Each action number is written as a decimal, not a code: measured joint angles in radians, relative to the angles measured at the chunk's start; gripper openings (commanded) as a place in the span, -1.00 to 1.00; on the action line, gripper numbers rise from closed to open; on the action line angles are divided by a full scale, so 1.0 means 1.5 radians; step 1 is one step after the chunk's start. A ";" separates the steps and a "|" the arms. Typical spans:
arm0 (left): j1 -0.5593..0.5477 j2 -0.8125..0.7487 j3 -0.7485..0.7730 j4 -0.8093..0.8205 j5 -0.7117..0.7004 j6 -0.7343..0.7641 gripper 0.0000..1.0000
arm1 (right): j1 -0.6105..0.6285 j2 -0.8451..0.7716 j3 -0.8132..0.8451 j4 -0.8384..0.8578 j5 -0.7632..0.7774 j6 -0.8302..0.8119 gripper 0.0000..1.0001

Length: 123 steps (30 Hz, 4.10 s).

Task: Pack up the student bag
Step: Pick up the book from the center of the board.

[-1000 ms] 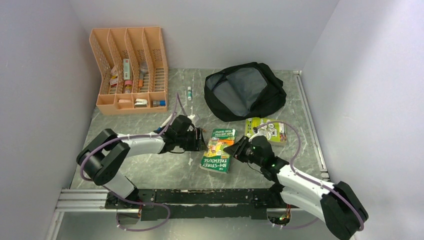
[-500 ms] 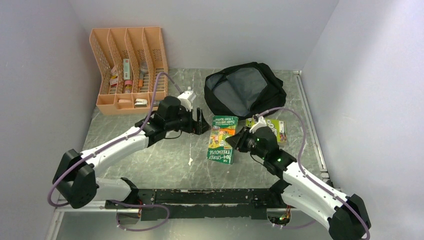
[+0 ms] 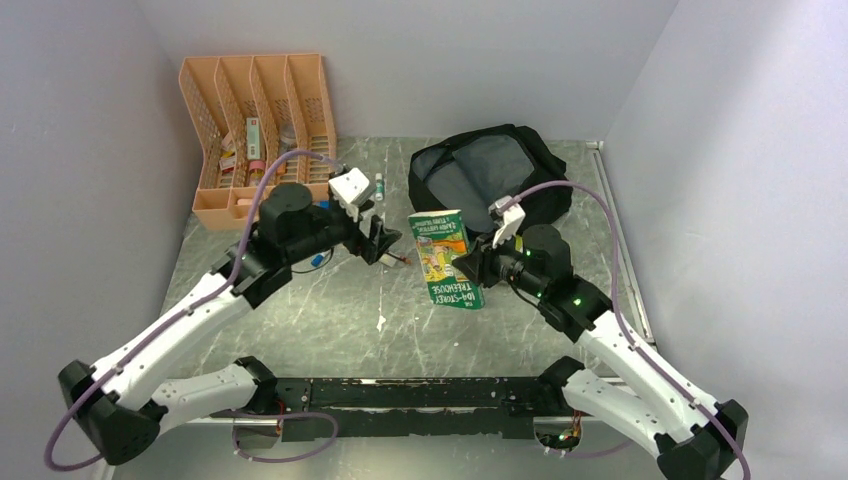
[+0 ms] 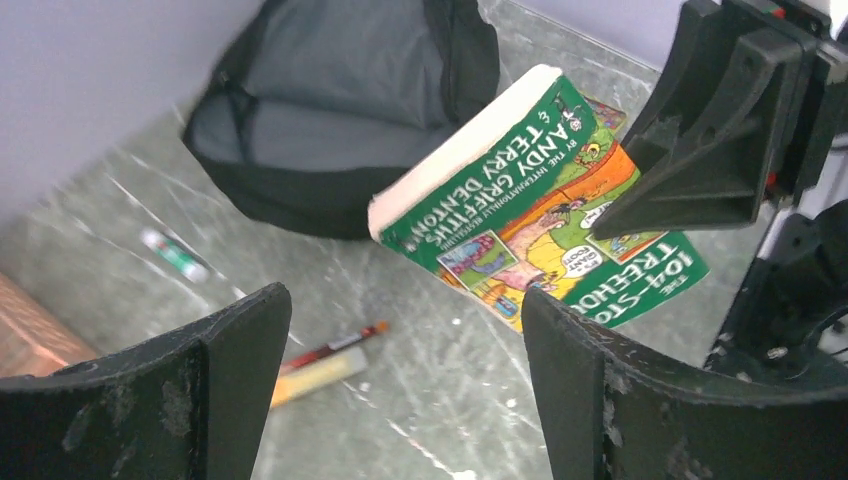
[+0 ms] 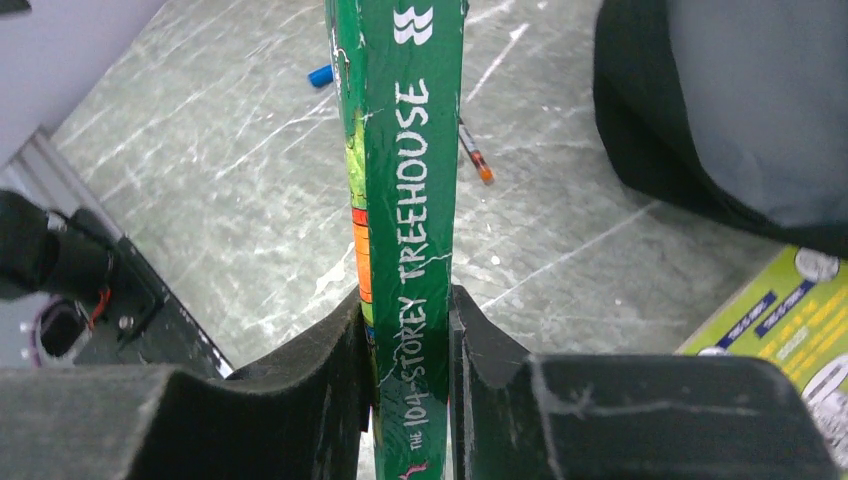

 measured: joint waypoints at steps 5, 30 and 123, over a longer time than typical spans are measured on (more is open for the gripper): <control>0.000 -0.043 0.037 -0.039 0.041 0.141 0.73 | 0.000 0.031 0.077 -0.056 -0.078 -0.105 -1.00; 0.000 0.054 0.125 -0.214 0.346 0.293 0.51 | 0.038 0.107 0.255 -0.225 -0.336 -0.375 -1.00; 0.140 0.021 -0.033 -0.059 0.021 -0.041 -0.90 | 0.063 0.323 0.270 -0.143 0.421 -0.120 0.79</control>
